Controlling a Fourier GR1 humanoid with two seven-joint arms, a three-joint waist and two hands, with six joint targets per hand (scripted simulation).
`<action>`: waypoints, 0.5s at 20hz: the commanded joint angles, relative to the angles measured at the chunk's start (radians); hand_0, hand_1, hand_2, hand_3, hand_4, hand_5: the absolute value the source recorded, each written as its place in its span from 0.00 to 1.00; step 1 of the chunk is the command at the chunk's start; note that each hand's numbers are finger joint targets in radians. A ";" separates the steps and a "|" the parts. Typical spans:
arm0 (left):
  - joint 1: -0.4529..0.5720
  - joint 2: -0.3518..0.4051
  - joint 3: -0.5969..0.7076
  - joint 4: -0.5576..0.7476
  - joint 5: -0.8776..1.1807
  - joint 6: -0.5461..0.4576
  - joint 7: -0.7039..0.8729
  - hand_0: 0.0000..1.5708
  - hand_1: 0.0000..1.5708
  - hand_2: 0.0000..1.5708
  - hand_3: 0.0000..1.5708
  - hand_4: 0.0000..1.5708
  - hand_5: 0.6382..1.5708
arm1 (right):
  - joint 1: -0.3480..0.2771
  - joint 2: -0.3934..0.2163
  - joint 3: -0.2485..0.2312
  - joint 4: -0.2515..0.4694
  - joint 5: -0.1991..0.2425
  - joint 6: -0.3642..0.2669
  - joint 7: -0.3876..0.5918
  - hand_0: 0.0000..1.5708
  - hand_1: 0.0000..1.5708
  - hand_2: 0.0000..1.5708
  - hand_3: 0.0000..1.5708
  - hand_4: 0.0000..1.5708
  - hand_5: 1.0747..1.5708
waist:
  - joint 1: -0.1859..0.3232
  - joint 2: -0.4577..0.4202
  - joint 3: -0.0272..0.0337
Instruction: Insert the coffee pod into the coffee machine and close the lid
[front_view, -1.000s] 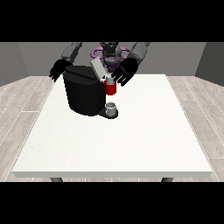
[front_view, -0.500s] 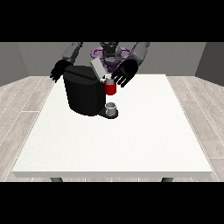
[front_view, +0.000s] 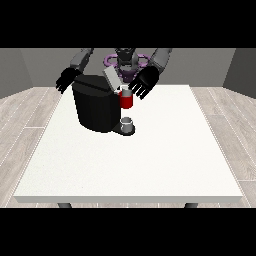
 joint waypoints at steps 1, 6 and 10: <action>0.016 0.004 0.009 0.008 0.001 0.001 -0.026 0.68 0.68 0.71 0.59 0.24 1.00 | 0.007 -0.014 -0.008 -0.014 -0.008 0.012 -0.008 0.00 0.00 0.00 0.00 0.30 1.00 | -0.007 0.002 -0.0011; 0.000 0.046 -0.042 0.019 -0.053 -0.056 -0.056 0.00 0.00 0.00 0.00 0.00 1.00 | 0.005 0.010 0.030 -0.020 0.019 -0.005 0.014 0.00 0.00 0.00 0.00 0.27 1.00 | -0.015 0.017 -0.0011; 0.010 0.052 -0.039 0.031 -0.062 -0.079 -0.030 0.00 0.00 0.00 0.00 0.00 1.00 | 0.042 0.002 0.027 -0.032 0.024 -0.009 0.010 0.00 0.00 0.00 0.00 0.23 1.00 | -0.027 -0.018 -0.0011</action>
